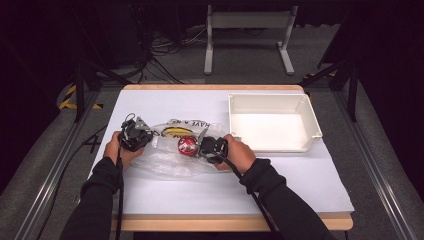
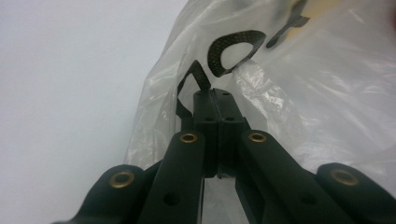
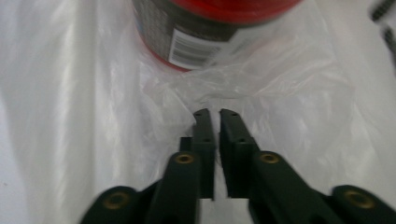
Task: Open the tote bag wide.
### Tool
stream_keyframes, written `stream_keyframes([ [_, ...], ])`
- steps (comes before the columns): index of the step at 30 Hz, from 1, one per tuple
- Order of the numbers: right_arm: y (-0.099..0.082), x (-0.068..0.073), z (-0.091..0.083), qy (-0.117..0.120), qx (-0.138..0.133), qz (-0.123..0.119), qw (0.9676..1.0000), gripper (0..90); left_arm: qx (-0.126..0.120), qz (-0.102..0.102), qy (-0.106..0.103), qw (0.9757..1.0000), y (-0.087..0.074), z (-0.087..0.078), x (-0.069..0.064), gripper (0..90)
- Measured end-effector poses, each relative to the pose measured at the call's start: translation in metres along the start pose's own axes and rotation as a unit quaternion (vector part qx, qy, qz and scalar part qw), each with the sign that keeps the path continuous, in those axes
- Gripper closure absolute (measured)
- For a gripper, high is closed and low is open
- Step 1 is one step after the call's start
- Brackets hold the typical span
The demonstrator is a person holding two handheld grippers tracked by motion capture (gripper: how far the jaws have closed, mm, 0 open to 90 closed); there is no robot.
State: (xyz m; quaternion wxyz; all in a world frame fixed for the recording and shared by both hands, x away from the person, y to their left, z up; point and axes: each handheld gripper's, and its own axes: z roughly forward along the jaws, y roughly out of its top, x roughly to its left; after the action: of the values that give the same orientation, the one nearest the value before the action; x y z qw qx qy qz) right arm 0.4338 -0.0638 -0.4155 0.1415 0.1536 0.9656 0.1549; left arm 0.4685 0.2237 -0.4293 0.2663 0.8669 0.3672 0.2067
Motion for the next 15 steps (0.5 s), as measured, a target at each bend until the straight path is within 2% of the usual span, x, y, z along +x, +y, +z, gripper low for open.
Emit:
stream_keyframes([
  [3, -0.006, -0.002, -0.007, 0.004, -0.003, -0.002, 1.0000, 90.0, -0.007, -0.016, 0.004, 0.9998, -0.006, -0.004, 0.008, 89.9],
  [8, -0.016, -0.005, -0.015, -0.004, 0.005, -0.002, 1.0000, 90.0, 0.003, -0.033, 0.017, 0.9993, -0.018, -0.010, 0.020, 89.9],
  [11, -0.022, -0.008, -0.018, -0.011, 0.008, 0.007, 0.9999, 90.0, 0.007, -0.040, 0.020, 0.9990, -0.022, -0.012, 0.025, 89.9],
  [12, -0.025, -0.008, -0.018, -0.014, 0.008, 0.011, 0.9998, 90.0, 0.013, -0.045, 0.031, 0.9984, -0.025, -0.013, 0.028, 89.9],
  [13, -0.027, -0.009, -0.018, -0.017, 0.009, 0.016, 0.9997, 90.0, 0.016, -0.058, 0.027, 0.9978, -0.031, -0.014, 0.035, 89.9],
  [15, -0.031, -0.008, -0.017, -0.017, 0.017, 0.015, 0.9996, 90.0, 0.015, -0.065, 0.031, 0.9973, -0.035, -0.015, 0.038, 89.9],
])
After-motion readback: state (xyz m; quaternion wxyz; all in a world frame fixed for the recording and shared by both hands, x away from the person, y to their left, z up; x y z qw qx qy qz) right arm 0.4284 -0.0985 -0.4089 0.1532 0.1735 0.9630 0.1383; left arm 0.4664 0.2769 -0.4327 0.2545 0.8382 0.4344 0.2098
